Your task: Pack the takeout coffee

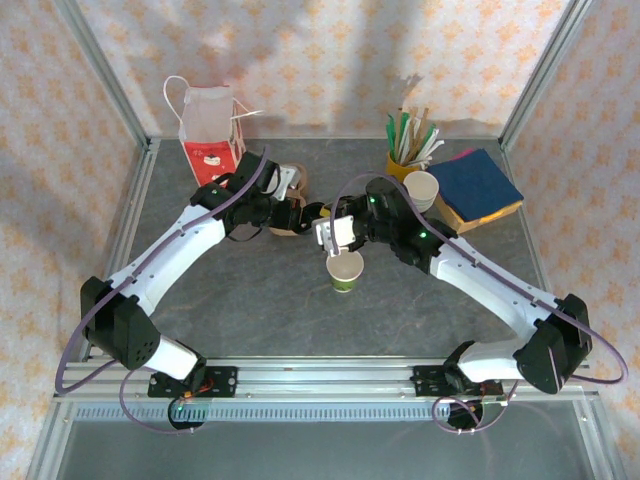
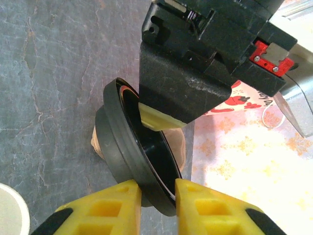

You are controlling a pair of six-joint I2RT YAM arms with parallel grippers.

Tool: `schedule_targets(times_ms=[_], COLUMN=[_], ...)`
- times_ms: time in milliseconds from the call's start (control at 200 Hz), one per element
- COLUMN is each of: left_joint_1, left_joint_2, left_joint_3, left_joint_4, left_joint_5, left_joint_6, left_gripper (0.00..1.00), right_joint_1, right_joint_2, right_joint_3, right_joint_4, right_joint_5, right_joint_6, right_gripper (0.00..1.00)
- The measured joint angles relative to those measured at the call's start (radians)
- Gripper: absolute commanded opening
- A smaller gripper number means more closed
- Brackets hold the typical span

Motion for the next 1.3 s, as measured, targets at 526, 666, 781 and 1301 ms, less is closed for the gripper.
schedule_targets(times_ms=[526,666,781,1301], left_joint_1=[0.003,0.003,0.003,0.036], left_joint_2=[0.000,-0.002,-0.006,-0.047], left_joint_3=[0.000,0.000,0.000,0.000], left_joint_4=[-0.002,0.009,0.013,0.084], left_joint_5=[0.003,0.019,0.029,0.054], left_joint_6=[-0.001,-0.008,-0.019,-0.069], left_gripper=[0.17,0.27,0.35,0.47], right_joint_1=[0.006,0.009,0.013,0.018], right_joint_2=[-0.005,-0.015,-0.029,-0.153], right_joint_3=[0.000,-0.010,-0.028,-0.090], right_joint_4=[-0.011,-0.019,-0.026,-0.071], right_joint_5=[0.025,0.025,0.024,0.036], right_joint_6=[0.001,0.016,0.034,0.190], right_gripper=[0.02,0.01,0.00,0.00])
